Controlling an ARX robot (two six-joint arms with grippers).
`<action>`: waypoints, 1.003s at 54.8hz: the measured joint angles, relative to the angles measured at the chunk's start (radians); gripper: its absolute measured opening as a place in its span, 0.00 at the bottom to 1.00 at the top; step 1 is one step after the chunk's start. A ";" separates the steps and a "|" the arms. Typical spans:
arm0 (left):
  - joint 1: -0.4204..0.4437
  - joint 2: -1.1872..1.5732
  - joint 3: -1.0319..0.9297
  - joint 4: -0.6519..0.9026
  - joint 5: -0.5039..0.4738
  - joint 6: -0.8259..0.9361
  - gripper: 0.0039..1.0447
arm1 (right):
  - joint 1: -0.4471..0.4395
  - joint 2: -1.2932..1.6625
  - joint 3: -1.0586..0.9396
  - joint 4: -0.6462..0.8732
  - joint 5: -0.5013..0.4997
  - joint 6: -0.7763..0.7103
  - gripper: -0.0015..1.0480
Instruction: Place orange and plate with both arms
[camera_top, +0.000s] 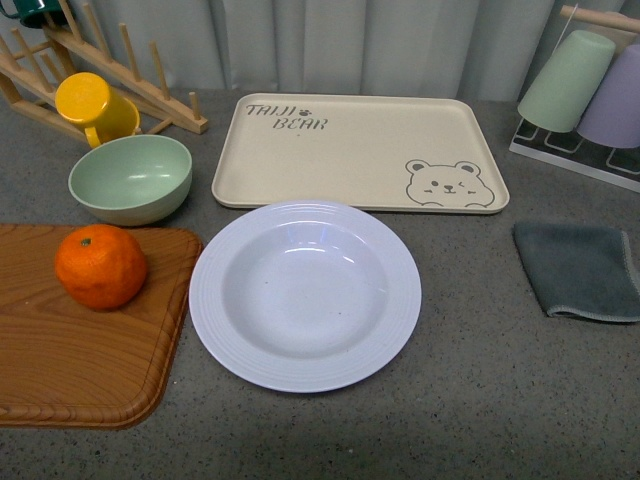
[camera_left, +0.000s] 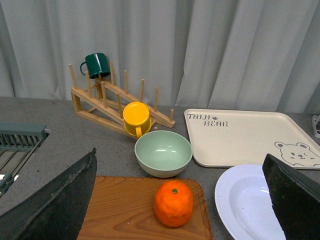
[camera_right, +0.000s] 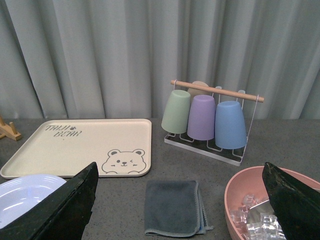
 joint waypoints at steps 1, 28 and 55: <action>0.000 0.000 0.000 0.000 0.000 0.000 0.94 | 0.000 0.000 0.000 0.000 0.000 0.000 0.91; 0.000 0.000 0.000 0.000 0.000 0.000 0.94 | 0.000 0.000 0.000 0.000 0.000 0.000 0.91; 0.000 0.000 0.000 0.000 0.000 0.000 0.94 | 0.000 0.000 0.000 0.000 0.000 0.000 0.91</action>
